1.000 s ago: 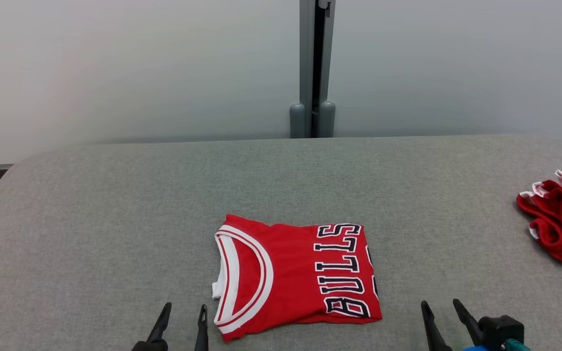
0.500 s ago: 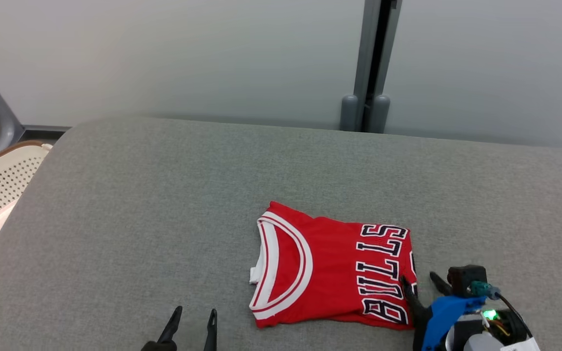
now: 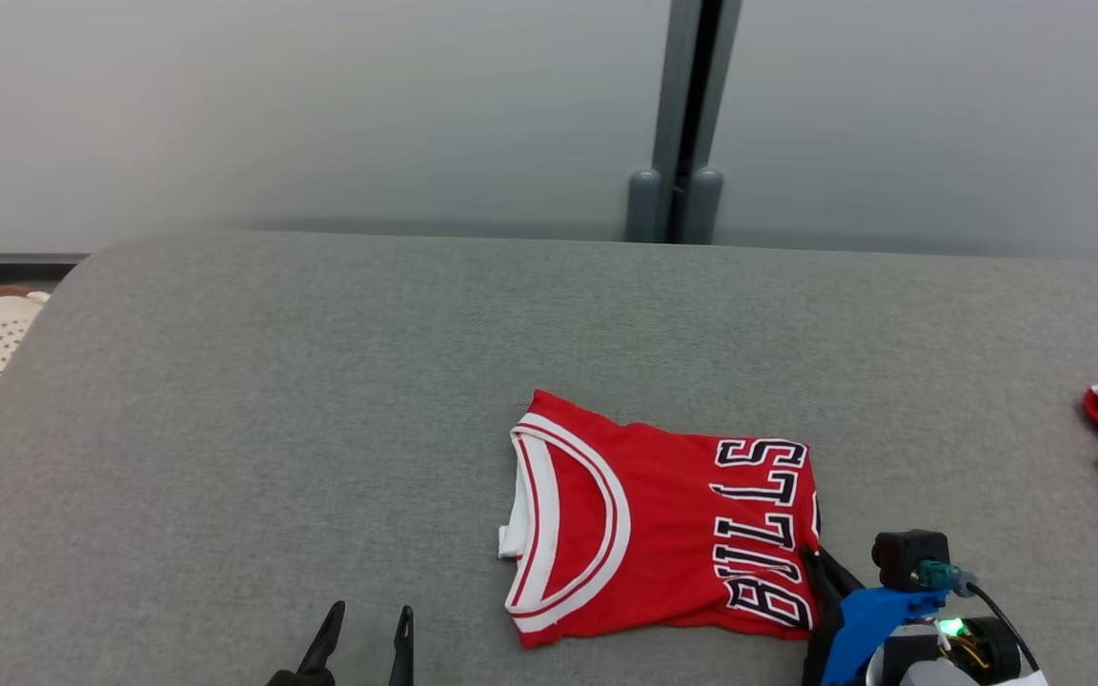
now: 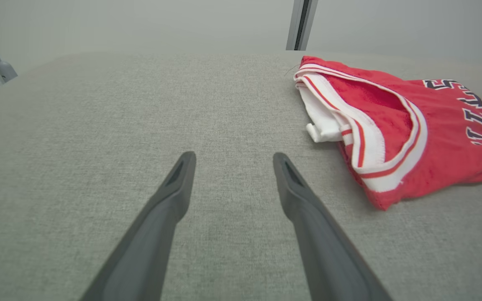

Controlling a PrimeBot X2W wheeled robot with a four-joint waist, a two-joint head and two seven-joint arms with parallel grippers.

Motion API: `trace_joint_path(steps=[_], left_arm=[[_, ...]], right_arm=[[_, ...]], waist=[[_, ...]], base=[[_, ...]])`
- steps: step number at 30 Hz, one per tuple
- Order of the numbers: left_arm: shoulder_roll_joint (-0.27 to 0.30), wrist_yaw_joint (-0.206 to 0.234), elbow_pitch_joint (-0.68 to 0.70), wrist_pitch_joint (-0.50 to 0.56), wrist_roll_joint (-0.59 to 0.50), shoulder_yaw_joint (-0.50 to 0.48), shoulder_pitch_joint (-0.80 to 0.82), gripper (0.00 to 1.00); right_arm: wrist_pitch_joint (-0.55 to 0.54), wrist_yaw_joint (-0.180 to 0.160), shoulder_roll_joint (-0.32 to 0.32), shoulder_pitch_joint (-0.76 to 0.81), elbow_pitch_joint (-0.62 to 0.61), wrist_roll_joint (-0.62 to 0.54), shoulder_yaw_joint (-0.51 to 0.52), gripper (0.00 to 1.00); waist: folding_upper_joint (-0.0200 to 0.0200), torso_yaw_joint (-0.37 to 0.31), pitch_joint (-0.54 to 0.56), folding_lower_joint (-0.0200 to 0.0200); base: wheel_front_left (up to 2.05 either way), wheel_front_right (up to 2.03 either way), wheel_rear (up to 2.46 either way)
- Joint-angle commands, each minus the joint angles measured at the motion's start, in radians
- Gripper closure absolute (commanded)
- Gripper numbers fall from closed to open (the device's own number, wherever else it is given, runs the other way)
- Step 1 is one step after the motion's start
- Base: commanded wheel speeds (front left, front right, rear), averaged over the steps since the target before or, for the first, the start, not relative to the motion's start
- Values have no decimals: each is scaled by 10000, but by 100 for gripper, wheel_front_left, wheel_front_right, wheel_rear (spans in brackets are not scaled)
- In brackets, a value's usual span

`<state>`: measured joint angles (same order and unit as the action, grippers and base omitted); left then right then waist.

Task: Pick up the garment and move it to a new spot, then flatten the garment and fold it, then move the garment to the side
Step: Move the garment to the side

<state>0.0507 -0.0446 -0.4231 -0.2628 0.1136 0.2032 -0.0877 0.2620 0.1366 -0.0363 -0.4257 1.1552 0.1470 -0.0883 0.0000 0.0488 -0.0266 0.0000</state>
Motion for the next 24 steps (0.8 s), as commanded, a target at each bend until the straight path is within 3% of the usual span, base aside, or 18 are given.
trace_joint_path(steps=[1,12,18,24], left_arm=[[-1,-1,88,-25,77,-3,43,0],[1,56,386,-25,420,502,693,0],[2,-26,410,-25,396,727,1030,0],[7,-161,376,-25,324,1047,1325,0]], right_arm=[[-56,-110,-279,186,212,-194,303,100],[6,-78,-214,567,-940,-914,1147,100],[16,-68,-181,526,-1374,-372,656,100],[19,-67,-173,555,-1707,-279,582,100]], waist=[[0,-506,192,0],[0,-3476,-181,0],[0,-4472,-458,0],[0,-5028,-705,0]], base=[[0,0,0],[0,0,0],[0,0,0],[0,0,0]])
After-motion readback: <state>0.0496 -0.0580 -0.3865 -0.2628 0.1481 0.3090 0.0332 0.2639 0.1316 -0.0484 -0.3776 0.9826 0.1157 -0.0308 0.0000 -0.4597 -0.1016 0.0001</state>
